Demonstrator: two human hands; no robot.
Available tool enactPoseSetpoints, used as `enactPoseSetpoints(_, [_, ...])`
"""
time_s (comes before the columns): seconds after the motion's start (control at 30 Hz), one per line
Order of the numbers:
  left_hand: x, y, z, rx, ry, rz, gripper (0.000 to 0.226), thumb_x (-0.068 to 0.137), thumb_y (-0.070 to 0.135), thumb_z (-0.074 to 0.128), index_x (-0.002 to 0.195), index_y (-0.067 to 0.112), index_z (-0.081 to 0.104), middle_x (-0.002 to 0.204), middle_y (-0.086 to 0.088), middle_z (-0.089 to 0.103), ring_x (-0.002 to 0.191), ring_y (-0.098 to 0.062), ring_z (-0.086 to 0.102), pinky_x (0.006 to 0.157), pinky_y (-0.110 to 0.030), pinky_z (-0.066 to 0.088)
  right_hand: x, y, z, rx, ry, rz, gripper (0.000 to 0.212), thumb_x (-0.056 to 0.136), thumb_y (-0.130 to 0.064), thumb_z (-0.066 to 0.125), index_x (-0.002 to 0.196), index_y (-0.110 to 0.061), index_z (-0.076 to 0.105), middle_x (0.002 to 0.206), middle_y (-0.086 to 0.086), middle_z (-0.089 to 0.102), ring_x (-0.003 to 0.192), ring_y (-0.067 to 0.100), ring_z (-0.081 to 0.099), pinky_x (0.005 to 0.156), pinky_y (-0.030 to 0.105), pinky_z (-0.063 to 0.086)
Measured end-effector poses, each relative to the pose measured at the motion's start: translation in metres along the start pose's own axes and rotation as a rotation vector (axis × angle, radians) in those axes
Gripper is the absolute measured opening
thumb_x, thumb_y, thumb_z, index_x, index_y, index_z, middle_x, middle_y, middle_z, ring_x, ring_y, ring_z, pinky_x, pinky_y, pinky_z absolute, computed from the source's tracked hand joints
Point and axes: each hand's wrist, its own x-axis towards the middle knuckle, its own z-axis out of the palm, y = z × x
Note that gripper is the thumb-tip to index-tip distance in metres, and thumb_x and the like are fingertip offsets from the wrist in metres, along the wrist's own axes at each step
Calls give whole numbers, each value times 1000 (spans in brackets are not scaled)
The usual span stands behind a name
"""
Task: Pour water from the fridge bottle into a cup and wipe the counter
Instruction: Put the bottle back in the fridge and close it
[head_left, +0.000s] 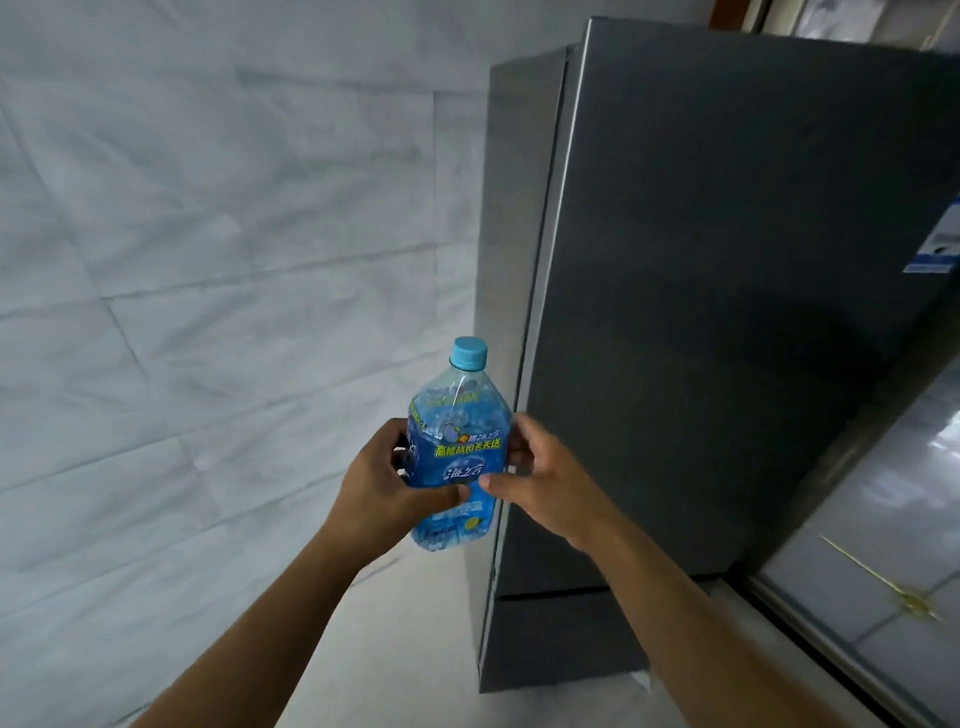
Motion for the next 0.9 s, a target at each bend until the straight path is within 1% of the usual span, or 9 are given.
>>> enactPoseSetpoints(0.1, [40,-1,-9,10,-47,14,68,53,28,95,111,28,60,106,7,71,97,-16,70,83,-40,62,29,-5,4,-73,57,9,46,87,-17,75,126,-29,53,118,-10,66,114,7,62,93,41,58])
enactPoseSetpoints(0.23, [79,5,-8,9,-73,56,65,62,18,94,117,23,58,108,8,69,97,-14,68,81,-37,62,55,-12,3,-208,144,-24,43,90,-26,72,128,-31,51,121,-13,62,115,5,59,93,35,58])
enactPoseSetpoints(0.33, [99,12,-6,-47,-58,58,65,63,20,93,118,21,58,109,7,69,99,-16,69,78,-34,62,68,-22,-13,-572,222,-151,39,93,-36,66,126,-22,53,115,-10,55,106,3,52,86,21,50])
enactPoseSetpoints(0.4, [110,15,-8,-61,-49,52,64,64,20,92,118,22,57,110,7,68,100,-17,68,77,-34,62,75,-26,-30,-984,299,-409,36,92,-38,64,117,-12,60,107,0,59,102,14,54,87,29,48])
enactPoseSetpoints(0.47, [119,17,-11,-59,-34,46,64,64,20,92,117,22,56,110,7,67,100,-16,68,76,-32,61,84,-24,-46,-1316,320,-622,32,91,-36,61,104,-8,70,102,8,68,108,27,60,102,43,44])
enactPoseSetpoints(0.53, [125,18,-14,-48,-25,43,64,64,21,92,117,21,56,110,7,67,100,-14,67,75,-30,60,91,-23,-58,-1544,259,-652,32,92,-37,59,101,-10,74,104,10,72,121,33,58,117,51,29])
enactPoseSetpoints(0.67, [130,20,-15,-42,-33,29,64,67,21,91,119,20,56,112,5,66,101,-16,66,76,-30,60,100,-23,-76,-1793,150,-711,26,93,-29,60,102,-9,73,110,14,71,126,37,55,122,55,14])
enactPoseSetpoints(0.8, [128,24,-11,-34,-43,20,64,67,23,90,121,20,55,113,6,65,99,-14,66,71,-24,58,105,-25,-81,-1922,80,-694,26,92,-29,60,107,-10,72,109,11,68,117,34,56,123,53,11])
enactPoseSetpoints(0.9, [124,26,-8,-34,-58,22,64,67,23,90,120,20,55,112,7,65,100,-14,66,72,-25,59,106,-26,-76,-1966,91,-654,28,90,-30,62,107,-11,73,110,10,68,115,33,57,122,52,13])
